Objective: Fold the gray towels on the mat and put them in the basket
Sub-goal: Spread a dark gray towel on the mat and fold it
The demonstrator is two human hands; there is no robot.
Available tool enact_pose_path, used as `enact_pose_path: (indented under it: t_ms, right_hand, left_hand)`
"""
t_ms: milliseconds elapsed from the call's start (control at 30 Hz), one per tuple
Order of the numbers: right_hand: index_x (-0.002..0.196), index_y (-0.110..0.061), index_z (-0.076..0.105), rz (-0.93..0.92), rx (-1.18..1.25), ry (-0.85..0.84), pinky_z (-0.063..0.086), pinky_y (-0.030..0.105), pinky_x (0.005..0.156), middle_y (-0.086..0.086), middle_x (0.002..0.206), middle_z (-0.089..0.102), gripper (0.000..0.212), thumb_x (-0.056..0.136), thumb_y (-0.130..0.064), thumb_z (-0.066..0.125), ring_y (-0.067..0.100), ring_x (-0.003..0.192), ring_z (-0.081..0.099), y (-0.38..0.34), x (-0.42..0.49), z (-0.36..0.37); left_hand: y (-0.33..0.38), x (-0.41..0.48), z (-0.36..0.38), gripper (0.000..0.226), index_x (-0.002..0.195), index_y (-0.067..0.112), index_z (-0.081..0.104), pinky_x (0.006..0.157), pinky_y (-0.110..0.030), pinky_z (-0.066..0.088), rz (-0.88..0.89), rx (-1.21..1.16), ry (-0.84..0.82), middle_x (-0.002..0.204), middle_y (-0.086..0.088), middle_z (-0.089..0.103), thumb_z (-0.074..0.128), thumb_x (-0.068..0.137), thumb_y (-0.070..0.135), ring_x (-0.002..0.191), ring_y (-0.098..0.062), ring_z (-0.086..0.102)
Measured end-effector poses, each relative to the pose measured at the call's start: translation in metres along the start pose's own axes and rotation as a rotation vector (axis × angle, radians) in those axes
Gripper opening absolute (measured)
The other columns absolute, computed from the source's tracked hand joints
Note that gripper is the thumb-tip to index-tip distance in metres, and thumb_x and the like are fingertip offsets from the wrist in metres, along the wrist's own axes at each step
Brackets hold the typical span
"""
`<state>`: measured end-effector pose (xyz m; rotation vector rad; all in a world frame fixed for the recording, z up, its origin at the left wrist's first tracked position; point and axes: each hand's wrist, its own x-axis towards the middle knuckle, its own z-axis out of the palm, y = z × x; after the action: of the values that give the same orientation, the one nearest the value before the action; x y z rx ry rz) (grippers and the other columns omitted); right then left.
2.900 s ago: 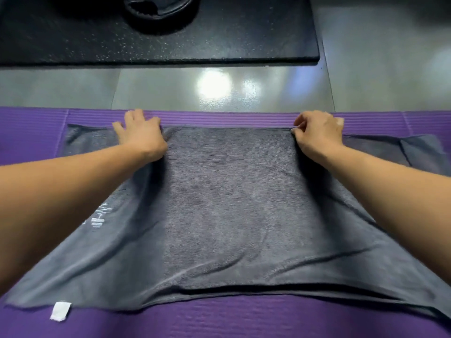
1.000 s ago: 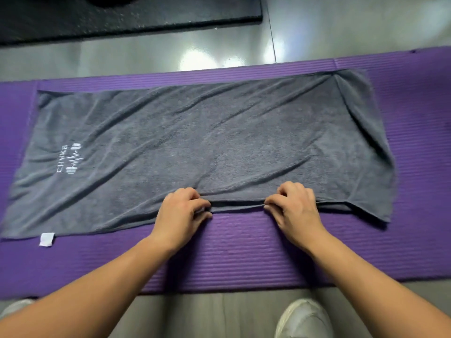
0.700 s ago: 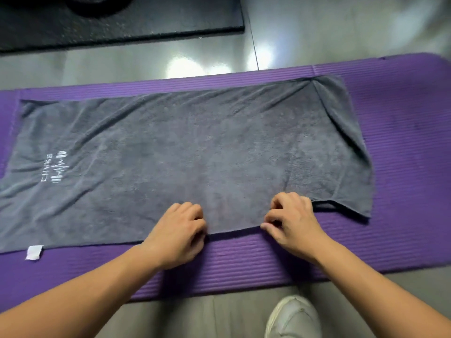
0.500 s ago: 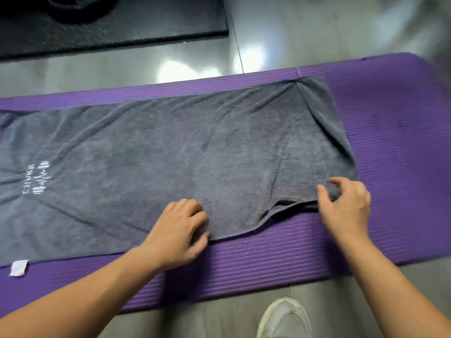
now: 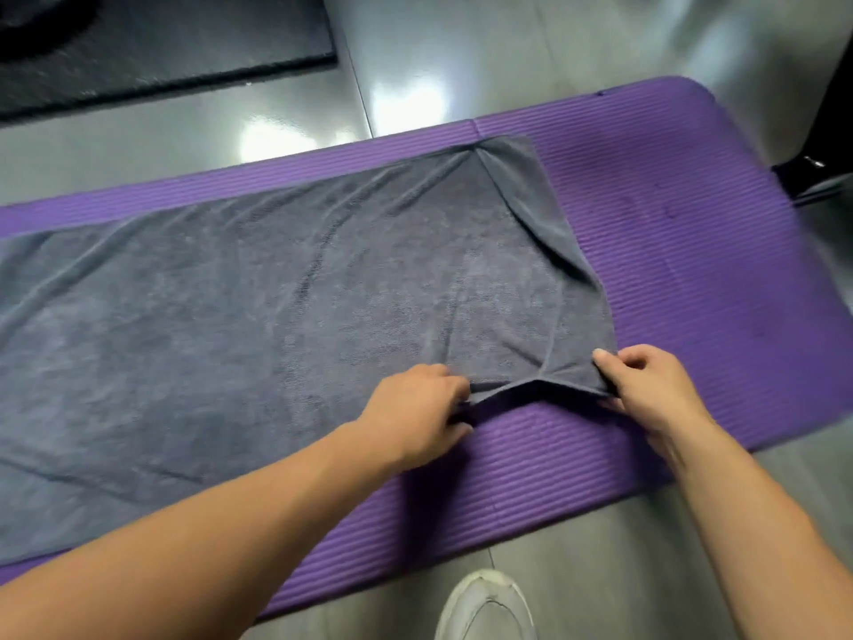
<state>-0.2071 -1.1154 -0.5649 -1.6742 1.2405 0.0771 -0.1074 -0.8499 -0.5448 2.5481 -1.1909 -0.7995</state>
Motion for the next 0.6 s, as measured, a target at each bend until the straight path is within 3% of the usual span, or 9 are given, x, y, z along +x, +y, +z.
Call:
enact_pose_path:
  t_ms: [100,233,300,367,467,600]
  right_hand:
    - [0.082,-0.009,0.055,0.006,0.092,-0.043,0.062,0.037,0.057,0.009,0.073,0.054,0.022,0.092,-0.017,0.073,0.021,0.07,0.059,-0.001,-0.006,-0.009]
    - [0.073,-0.017,0.06,-0.139,-0.142,0.106,0.049,0.034,0.064,0.001,0.066,0.059,0.025,0.08,-0.016,0.085,0.016,0.063,0.055,0.007,0.006,-0.022]
    - [0.073,-0.017,0.063,-0.16,-0.195,0.071,0.045,0.03,0.064,0.0,0.067,0.063,0.023,0.078,-0.012,0.085,0.013,0.062,0.055,0.008,0.01,-0.026]
    - [0.074,-0.018,0.065,-0.162,-0.246,0.024,0.05,0.031,0.069,0.001,0.072,0.067,0.022,0.077,-0.008,0.085,0.015,0.066,0.059,0.008,0.014,-0.028]
    - [0.078,-0.021,0.066,-0.163,-0.247,-0.015,0.052,0.034,0.074,0.002,0.076,0.069,0.024,0.077,-0.003,0.083,0.016,0.069,0.061,0.009,0.017,-0.031]
    - [0.084,-0.02,0.07,-0.177,-0.133,-0.065,0.048,0.011,0.061,-0.003,0.077,0.068,0.023,0.08,-0.001,0.08,0.012,0.067,0.059,0.009,0.011,-0.036]
  left_hand:
    - [0.009,0.002,0.014,0.02,0.113,0.029,0.067,0.074,-0.033,0.044,0.02,0.011,0.009,0.116,0.005,0.062,0.054,0.098,0.032,0.113,-0.022,0.058]
    - [0.021,-0.004,0.025,0.023,0.109,0.027,0.069,0.076,-0.032,0.04,0.134,-0.023,-0.004,0.109,0.003,0.064,0.049,0.098,0.026,0.106,-0.024,0.06]
    - [0.028,-0.002,0.025,0.022,0.106,0.028,0.069,0.081,-0.033,0.042,0.173,-0.021,-0.019,0.105,0.005,0.066,0.051,0.096,0.033,0.104,-0.023,0.062]
    - [0.03,0.008,0.02,0.022,0.105,0.027,0.067,0.084,-0.034,0.045,0.097,-0.088,0.021,0.104,0.005,0.067,0.051,0.095,0.038,0.104,-0.021,0.063]
    - [0.041,0.036,0.008,0.022,0.112,0.024,0.069,0.093,-0.034,0.051,-0.076,-0.366,0.112,0.11,0.003,0.072,0.055,0.095,0.027,0.105,-0.02,0.065]
    - [0.08,0.086,-0.004,0.032,0.125,0.015,0.065,0.099,-0.027,0.049,-0.308,-0.793,0.014,0.113,0.001,0.074,0.057,0.094,0.018,0.107,-0.015,0.068]
